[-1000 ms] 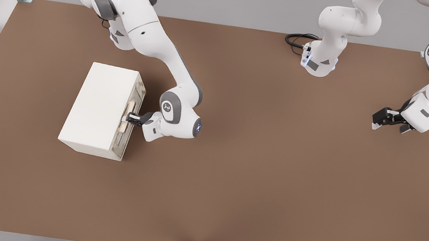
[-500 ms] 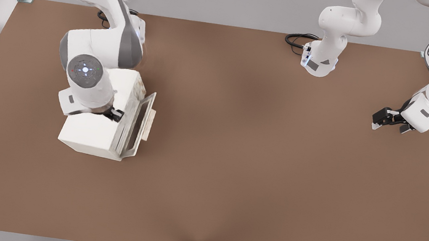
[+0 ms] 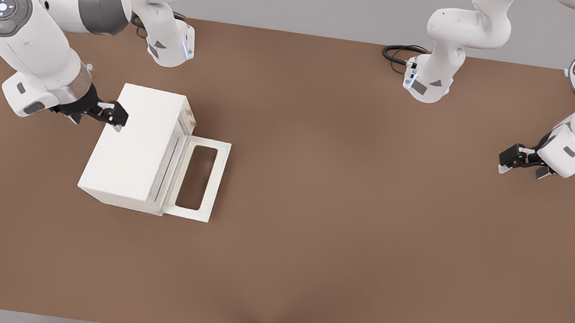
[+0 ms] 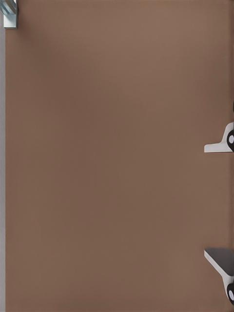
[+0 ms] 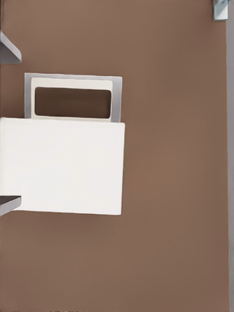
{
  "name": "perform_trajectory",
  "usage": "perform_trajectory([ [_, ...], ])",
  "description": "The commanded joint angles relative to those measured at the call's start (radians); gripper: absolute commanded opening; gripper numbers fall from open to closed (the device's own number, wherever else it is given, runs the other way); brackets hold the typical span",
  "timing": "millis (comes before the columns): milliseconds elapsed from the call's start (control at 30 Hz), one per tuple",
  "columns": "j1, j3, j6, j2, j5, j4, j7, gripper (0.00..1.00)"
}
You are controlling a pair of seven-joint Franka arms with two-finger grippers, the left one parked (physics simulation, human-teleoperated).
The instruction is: Keep left arm still and open the oven door with right arm
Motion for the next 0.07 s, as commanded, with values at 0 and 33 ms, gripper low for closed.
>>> perform_trajectory([
  [0,0.0,-0.001,-0.013,0.0,-0.003,0.001,-0.283,1.0],
  [33,0.0,-0.001,-0.013,0.0,-0.004,0.001,-0.284,1.0],
])
